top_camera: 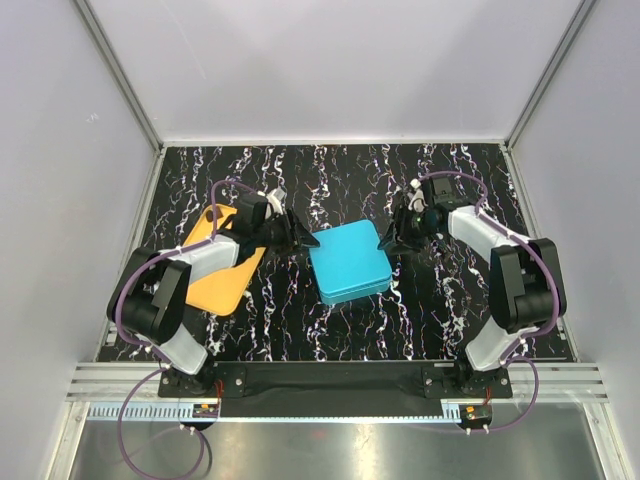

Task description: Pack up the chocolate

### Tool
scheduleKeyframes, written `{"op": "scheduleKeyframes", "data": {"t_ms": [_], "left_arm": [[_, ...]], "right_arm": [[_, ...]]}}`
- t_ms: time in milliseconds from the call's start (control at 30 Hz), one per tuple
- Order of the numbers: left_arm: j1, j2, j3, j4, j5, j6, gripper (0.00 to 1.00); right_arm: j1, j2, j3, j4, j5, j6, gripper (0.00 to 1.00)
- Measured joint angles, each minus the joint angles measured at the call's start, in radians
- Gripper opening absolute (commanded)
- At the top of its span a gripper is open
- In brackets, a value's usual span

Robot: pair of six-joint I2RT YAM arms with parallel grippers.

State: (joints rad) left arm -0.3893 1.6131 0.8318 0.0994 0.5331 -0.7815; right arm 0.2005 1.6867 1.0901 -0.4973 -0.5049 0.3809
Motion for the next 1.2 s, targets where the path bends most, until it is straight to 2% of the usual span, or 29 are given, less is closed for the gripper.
{"op": "scheduleKeyframes", "data": {"t_ms": [267, 600, 867, 1200], "left_arm": [[-0.015, 0.000, 0.000, 0.000, -0.002, 0.000, 0.52], [-0.022, -0.002, 0.000, -0.004, -0.008, 0.000, 0.55], [-0.035, -0.054, 0.004, -0.122, -0.047, 0.026, 0.56], [-0.059, -0.070, 0.004, -0.116, -0.051, 0.028, 0.54]], "right_arm": [[-0.001, -0.047, -0.066, 0.022, 0.024, 0.002, 0.50], [-0.006, -0.103, -0.161, 0.134, 0.011, 0.038, 0.47], [-0.006, -0.106, -0.164, 0.130, 0.033, 0.042, 0.51], [-0.006, -0.107, -0.150, 0.097, 0.045, 0.037, 0.52]]}}
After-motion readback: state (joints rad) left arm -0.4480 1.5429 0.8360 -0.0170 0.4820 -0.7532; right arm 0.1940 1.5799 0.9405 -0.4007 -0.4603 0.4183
